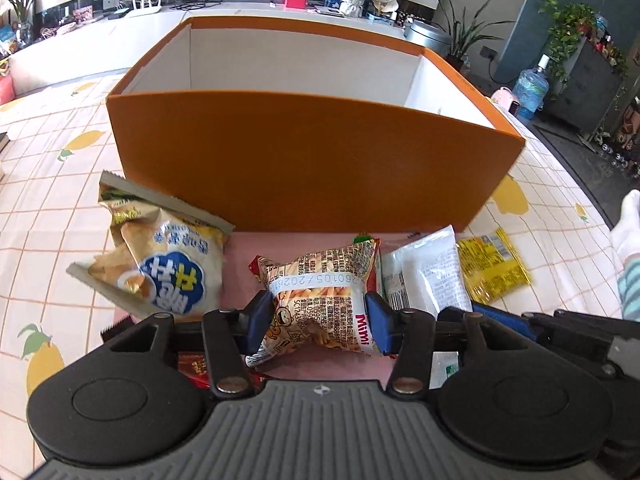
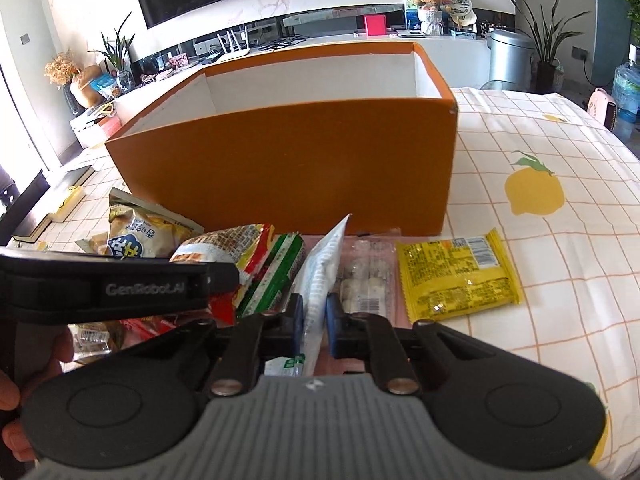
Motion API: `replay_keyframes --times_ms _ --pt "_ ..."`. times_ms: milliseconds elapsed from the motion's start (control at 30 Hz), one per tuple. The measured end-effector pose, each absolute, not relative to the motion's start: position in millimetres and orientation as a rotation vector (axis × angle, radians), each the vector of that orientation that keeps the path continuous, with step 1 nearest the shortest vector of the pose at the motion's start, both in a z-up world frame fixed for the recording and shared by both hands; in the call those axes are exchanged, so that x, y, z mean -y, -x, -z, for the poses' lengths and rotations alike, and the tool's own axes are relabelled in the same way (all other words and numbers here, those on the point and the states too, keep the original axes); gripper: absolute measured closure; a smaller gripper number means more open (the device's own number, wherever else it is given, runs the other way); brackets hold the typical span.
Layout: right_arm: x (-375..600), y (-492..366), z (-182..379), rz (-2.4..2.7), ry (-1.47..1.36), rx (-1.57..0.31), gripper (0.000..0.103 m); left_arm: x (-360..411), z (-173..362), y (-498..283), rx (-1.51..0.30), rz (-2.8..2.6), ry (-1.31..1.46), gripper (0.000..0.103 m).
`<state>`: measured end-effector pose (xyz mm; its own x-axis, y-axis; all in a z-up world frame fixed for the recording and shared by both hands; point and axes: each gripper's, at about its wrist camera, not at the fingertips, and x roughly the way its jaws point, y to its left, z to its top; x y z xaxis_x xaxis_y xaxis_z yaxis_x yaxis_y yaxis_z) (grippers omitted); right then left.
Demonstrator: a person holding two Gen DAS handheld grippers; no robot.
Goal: Organize snacks
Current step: 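Grasp the peanut bag with the left tool while the right tool grasps the white wafer packet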
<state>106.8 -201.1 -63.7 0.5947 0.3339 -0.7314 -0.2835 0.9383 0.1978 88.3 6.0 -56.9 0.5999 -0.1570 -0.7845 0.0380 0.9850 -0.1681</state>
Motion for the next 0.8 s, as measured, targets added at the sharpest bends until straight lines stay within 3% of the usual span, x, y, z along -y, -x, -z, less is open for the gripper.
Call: replay_keyframes --times_ms 133,167,300,500,600,633,733,800 --pt "207.1 -107.1 67.9 -0.376 -0.097 -0.887 0.093 -2.1 58.6 -82.8 -0.91 0.13 0.102 0.045" --pt "207.5 -107.6 69.6 -0.375 -0.106 -0.893 0.089 -2.9 59.0 -82.9 -0.908 0.129 0.105 0.044" --pt "211.1 -110.3 73.7 -0.381 -0.158 -0.914 0.081 -7.2 61.4 -86.2 -0.909 0.125 0.13 0.034" --pt "209.1 -111.1 77.3 -0.39 -0.169 -0.911 0.076 -12.9 65.9 -93.4 -0.913 0.109 0.168 0.026" --pt "203.8 -109.8 77.2 -0.407 -0.153 -0.899 0.067 -14.4 69.4 -95.2 -0.922 0.107 0.18 0.023" --pt "201.6 -109.1 77.1 -0.404 -0.138 -0.892 0.067 -13.5 70.0 -94.7 -0.92 0.108 0.175 0.024" --pt "197.5 -107.5 77.5 -0.38 -0.086 -0.875 0.086 -12.2 69.9 -93.1 -0.913 0.107 0.166 0.026" --pt "200.6 -108.5 77.6 -0.378 -0.108 -0.878 0.091 -12.5 70.2 -92.3 -0.906 0.11 0.167 0.031"
